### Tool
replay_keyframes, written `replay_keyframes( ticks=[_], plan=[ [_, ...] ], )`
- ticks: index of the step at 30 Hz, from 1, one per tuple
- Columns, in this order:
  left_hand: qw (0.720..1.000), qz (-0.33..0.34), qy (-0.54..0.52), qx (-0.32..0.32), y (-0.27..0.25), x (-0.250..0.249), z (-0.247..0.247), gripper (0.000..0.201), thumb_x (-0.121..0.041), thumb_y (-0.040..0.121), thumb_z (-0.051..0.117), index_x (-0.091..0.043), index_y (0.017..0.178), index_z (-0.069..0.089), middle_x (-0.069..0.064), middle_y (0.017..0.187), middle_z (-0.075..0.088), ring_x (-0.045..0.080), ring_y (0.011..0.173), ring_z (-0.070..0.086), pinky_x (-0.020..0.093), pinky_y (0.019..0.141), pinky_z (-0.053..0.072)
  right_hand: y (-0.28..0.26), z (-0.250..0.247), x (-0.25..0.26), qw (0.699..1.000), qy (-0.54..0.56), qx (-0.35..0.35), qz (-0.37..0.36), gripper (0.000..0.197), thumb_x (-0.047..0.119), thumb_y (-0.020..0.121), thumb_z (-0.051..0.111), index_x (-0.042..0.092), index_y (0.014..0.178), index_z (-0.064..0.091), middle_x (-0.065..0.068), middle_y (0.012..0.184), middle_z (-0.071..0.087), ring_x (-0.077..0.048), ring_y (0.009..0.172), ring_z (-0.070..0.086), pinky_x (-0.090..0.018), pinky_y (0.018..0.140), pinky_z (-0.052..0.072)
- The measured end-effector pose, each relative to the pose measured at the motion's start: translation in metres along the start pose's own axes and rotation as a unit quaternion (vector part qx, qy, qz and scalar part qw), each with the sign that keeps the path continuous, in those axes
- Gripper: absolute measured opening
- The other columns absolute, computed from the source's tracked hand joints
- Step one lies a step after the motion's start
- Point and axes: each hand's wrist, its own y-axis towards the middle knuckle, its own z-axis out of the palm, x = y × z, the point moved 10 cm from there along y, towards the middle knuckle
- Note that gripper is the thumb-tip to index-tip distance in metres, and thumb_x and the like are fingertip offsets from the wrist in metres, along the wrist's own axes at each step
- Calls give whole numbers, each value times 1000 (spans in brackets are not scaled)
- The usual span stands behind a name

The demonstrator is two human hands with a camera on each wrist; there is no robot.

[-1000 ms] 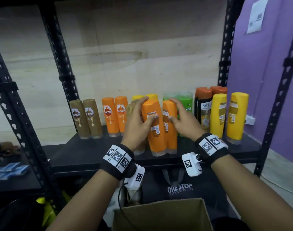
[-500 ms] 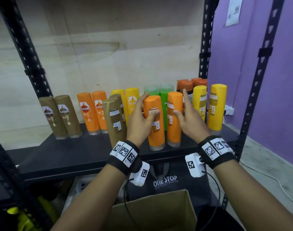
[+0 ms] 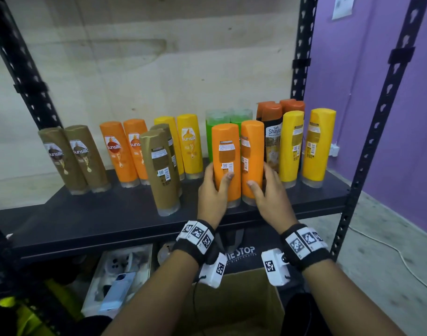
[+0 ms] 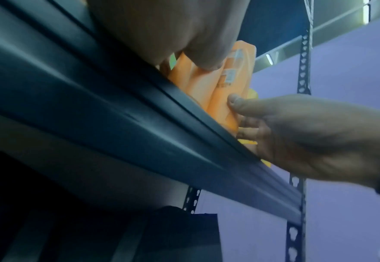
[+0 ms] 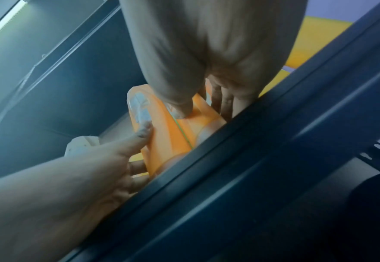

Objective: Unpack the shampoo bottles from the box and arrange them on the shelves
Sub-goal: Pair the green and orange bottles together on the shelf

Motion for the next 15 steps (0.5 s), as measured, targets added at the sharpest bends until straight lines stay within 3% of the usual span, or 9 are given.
replay_keyframes(
  ticks=[2, 7, 10, 15],
  plan=[
    [999, 0, 41, 2, -3, 8, 3, 43, -53, 101, 57, -40, 141, 46, -21, 130, 64, -6, 117, 61, 27, 97, 53, -2, 3, -9, 1000, -19, -2, 11, 57, 42, 106, 52, 30, 156, 29, 1, 146, 43, 2, 123, 40, -23, 100, 38],
    [993, -14, 118, -1, 5, 16, 9, 47, -48, 102, 56, -28, 144, 47, -2, 140, 58, 15, 126, 57, 44, 105, 50, 14, 7, -22, 998, -51, 11, 42, 55, 35, 104, 56, 23, 154, 35, -7, 145, 45, -19, 129, 50, -31, 100, 40],
    [982, -49, 183, 1, 7, 23, 11, 49, -44, 103, 55, -22, 145, 45, 7, 140, 52, 25, 127, 55, 47, 101, 49, 26, 13, -26, 995, -71, 32, 58, 56, 35, 103, 58, 20, 152, 36, -8, 148, 47, -24, 131, 50, -34, 100, 41],
    [971, -85, 224, 4, 10, 27, 14, 48, -43, 104, 52, -20, 145, 44, 10, 139, 51, 31, 124, 56, 48, 96, 51, 29, 19, -31, 993, -83, 43, 73, 53, 35, 103, 57, 17, 150, 38, -10, 145, 51, -27, 129, 53, -46, 102, 48]
  ],
)
